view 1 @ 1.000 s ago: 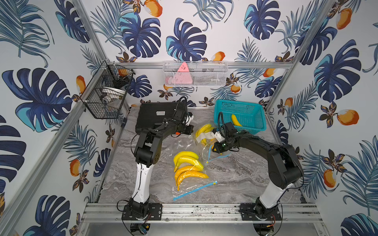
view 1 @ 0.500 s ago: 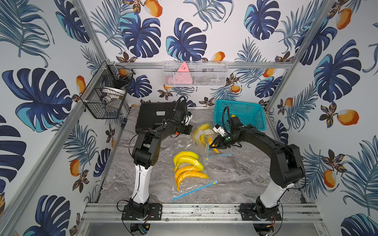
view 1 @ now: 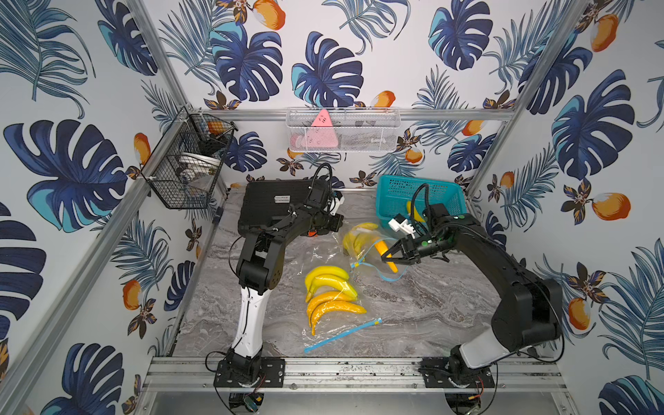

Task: Open the zip-top bag and take out the banana
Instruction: Pick up the banana from the zipper food storage bag, then place the banana in the basket.

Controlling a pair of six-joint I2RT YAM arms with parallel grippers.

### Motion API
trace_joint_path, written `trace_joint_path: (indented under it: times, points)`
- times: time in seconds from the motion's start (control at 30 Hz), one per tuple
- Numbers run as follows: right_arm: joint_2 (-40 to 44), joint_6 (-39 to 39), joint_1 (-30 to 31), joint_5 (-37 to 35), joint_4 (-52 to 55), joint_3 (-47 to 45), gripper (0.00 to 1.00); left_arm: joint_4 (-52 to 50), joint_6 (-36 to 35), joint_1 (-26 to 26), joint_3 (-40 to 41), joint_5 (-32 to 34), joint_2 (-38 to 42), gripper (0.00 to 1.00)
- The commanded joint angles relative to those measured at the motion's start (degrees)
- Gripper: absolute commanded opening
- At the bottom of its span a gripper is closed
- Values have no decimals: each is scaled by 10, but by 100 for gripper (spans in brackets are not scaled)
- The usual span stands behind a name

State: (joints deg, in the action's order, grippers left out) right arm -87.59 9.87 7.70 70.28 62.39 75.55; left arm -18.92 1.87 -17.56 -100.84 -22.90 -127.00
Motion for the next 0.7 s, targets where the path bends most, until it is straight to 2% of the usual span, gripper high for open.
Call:
trace_joint_path:
  times: [0.0, 0.13, 0.23, 0.33, 0.43, 0.57, 0.67]
  points:
    - [46, 7, -74, 202, 20, 0, 8, -12, 6, 11, -3, 99, -9, 0]
    - [53, -27, -93, 232, 6, 33, 13, -8, 8, 10, 2, 97, -11, 0]
    - [32, 41, -92, 234, 75, 52, 13, -10, 8, 10, 0, 98, -15, 0]
    - [0, 141, -101, 235, 159, 99, 10, -7, 7, 10, 5, 99, -11, 0]
    - [-59, 310, -105, 239, 333, 187, 10, -8, 4, 10, 9, 99, -8, 0]
    - [-126, 320, -147, 253, 341, 238, 0, -6, 2, 10, 15, 94, -5, 0]
    - [-164, 341, -168, 251, 340, 274, 6, 0, 1, 11, 24, 90, 1, 0]
